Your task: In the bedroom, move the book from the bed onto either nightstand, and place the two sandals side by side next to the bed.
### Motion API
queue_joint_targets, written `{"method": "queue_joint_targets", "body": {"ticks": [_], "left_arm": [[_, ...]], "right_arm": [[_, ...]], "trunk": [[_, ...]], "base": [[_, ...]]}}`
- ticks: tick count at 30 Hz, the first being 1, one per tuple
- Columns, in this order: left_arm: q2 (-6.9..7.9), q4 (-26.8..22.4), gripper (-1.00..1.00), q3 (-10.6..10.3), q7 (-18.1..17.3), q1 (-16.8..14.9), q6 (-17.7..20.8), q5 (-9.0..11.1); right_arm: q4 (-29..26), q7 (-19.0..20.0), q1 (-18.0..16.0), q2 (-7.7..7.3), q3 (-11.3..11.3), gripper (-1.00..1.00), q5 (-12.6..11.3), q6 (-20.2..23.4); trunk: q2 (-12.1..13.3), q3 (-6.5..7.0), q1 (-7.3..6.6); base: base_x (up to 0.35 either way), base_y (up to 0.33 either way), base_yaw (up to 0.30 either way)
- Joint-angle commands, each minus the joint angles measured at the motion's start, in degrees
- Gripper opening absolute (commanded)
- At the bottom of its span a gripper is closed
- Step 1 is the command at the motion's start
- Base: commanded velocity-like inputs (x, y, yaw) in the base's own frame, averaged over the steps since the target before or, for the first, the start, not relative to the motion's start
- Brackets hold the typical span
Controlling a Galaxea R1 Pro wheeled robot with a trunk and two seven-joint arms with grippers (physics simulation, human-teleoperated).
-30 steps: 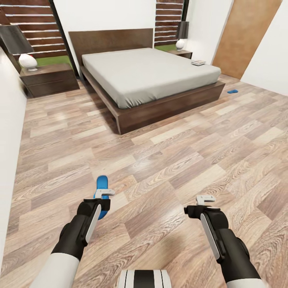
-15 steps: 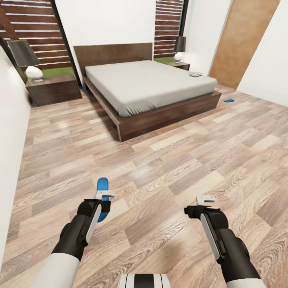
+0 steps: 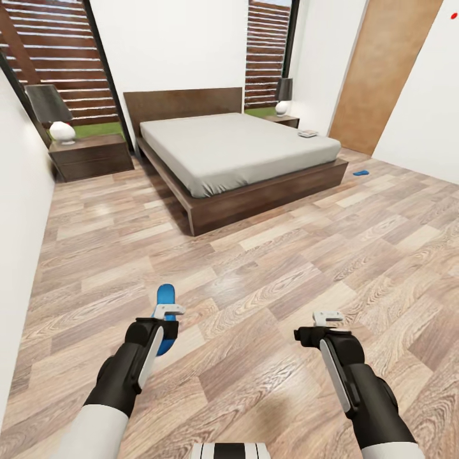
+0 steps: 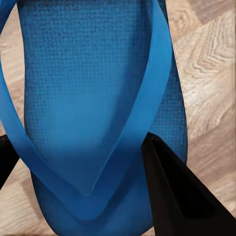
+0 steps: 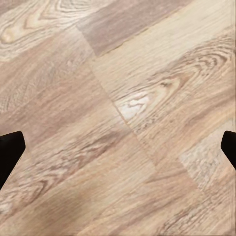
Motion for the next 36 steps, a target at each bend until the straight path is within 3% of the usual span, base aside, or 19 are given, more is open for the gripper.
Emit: {"method": "queue_joint_targets", "body": {"ticks": [1, 17, 36], "left_arm": [[0.33, 0.28, -1.0, -0.14, 0.08, 0.31, 0.44, -0.34], [0.4, 0.89, -1.0, -0.23, 0.29, 0.11, 0.64, -0.57], [0.05, 0.62, -1.0, -1.37, 0.38, 0.17, 0.67, -0.75]], "right_arm": [[-0.07, -0.55, 0.03, 0.35, 0.36, 1.0, -0.13, 0.6], [-0.78, -0.47, 0.65, 0.8, 0.34, 1.0, -0.57, 4.04], [-1.33, -0.18, 0.65, 0.76, 0.48, 1.0, -0.72, 4.68]], "trunk": [[-0.02, -0.05, -0.01], [-0.02, -0.05, -0.01], [-0.02, 0.33, -0.01]], "base": [[0.0, 0.0, 0.0], [0.01, 0.0, 0.0], [0.309, 0.0, -0.177]]}}
